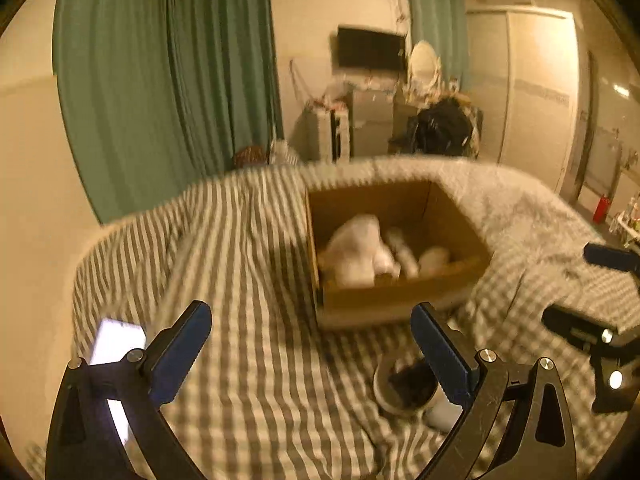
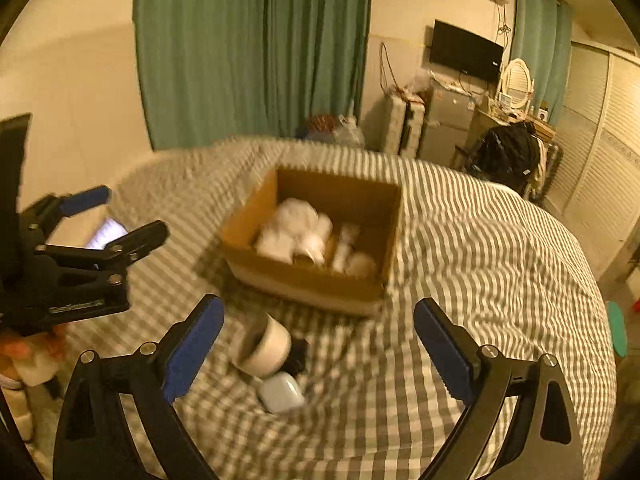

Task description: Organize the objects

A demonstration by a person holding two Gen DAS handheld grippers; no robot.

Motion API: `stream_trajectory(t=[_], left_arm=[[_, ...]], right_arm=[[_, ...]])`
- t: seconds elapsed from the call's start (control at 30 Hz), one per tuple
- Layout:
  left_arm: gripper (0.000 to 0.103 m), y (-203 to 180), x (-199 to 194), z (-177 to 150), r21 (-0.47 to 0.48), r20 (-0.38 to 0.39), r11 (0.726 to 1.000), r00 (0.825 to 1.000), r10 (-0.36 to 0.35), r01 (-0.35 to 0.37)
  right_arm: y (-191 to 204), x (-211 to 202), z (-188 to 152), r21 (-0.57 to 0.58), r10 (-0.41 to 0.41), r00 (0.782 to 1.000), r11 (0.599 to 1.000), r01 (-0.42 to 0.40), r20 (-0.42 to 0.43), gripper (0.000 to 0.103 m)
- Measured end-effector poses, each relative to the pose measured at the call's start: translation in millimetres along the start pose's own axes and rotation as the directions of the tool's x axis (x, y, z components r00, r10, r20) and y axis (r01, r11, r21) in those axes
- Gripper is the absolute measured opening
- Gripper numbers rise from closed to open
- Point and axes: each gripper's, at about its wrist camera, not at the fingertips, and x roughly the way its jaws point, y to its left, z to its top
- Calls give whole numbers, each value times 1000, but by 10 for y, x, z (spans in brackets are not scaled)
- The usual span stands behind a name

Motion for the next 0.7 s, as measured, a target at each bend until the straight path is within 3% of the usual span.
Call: stream_trajectory(t=[0.1,0.23,0.4,0.7], left_arm=[[102,-93,284,-255,14,-99,1000,995,-17,18],[102,-231,489,-505,30,-174,997,983,-63,70],[102,-409,726,-724,42,-269,989,955,-126,143],[102,-581,801,-770,78,-300,968,931,-207,240]], right_arm=[[-34,245,-190,7,-30,999,1000,30,-39,96],[-128,486,-343,38,-5,996,999,8,-84,96],[-186,805,-555,66,-3,987,998,14,-158,96],[-273,919,-642,120,35,981,993,-12,-192,96]])
